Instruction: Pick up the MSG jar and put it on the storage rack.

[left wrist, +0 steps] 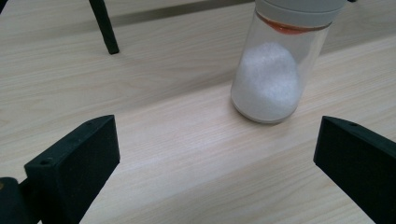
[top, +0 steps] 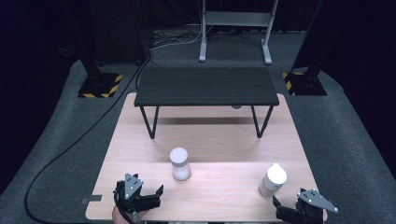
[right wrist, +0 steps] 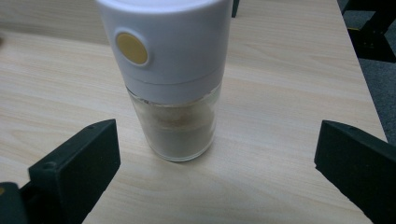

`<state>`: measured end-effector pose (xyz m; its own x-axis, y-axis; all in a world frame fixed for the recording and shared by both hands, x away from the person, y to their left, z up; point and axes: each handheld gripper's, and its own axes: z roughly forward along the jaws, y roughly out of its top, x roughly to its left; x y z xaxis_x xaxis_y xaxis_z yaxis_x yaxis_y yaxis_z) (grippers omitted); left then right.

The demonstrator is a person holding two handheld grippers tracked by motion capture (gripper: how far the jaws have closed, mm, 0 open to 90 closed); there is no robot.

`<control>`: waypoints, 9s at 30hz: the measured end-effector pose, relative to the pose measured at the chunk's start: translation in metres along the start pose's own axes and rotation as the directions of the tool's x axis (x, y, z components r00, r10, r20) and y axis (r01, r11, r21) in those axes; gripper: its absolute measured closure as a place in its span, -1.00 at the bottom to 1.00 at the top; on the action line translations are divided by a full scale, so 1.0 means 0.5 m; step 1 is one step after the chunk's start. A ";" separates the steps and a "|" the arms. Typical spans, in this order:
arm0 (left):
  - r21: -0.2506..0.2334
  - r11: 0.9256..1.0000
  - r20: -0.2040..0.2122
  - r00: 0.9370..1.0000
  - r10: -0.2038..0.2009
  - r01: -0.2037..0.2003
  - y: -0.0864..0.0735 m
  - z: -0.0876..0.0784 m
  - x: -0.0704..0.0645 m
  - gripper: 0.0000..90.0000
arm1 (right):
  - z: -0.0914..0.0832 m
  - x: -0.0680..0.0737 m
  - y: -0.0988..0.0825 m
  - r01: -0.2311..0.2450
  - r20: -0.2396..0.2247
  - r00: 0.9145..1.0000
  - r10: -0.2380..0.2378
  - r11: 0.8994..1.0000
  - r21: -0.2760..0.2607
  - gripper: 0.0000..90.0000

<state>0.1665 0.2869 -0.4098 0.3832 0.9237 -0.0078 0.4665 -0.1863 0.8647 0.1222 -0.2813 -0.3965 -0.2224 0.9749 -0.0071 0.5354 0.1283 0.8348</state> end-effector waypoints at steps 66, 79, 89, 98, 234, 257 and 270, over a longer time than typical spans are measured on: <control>-0.114 0.990 0.125 0.987 0.100 -0.085 0.078 0.157 -0.048 -0.40 | -0.006 -0.008 0.004 0.023 -0.044 0.999 -0.023 1.000 -0.010 -1.00; -0.131 0.988 0.135 0.986 0.099 -0.081 0.071 0.159 -0.036 -0.24 | -0.009 -0.006 0.000 0.020 -0.036 0.999 -0.020 1.000 -0.014 -1.00; -0.120 0.988 0.145 0.982 0.117 -0.100 0.078 0.155 -0.030 -0.23 | -0.011 -0.005 0.003 0.021 -0.032 0.999 -0.022 1.000 -0.019 -1.00; -0.117 0.987 0.150 0.981 0.123 -0.106 0.083 0.142 -0.020 -0.23 | -0.013 -0.007 0.001 0.018 -0.032 0.999 -0.019 1.000 -0.020 -1.00; -0.134 0.986 0.102 0.988 0.117 -0.102 0.342 0.123 0.143 -0.23 | -0.011 -0.002 0.017 0.045 -0.036 0.998 -0.045 0.999 -0.006 -1.00; -0.134 0.984 0.091 0.987 0.134 -0.121 0.371 0.109 0.148 -0.23 | -0.014 -0.004 0.016 0.045 -0.032 0.998 -0.045 0.999 -0.004 -1.00; -0.145 0.983 0.095 0.987 0.130 -0.116 0.383 0.095 0.156 -0.23 | -0.015 -0.002 0.017 0.046 -0.032 0.998 -0.046 0.999 -0.004 -1.00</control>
<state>0.3235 0.3076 -0.2686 0.5143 0.8557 0.0573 0.2982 -0.2410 0.9236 0.1209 -0.2825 -0.3851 -0.2732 0.9616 -0.0282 0.5212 0.1726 0.8358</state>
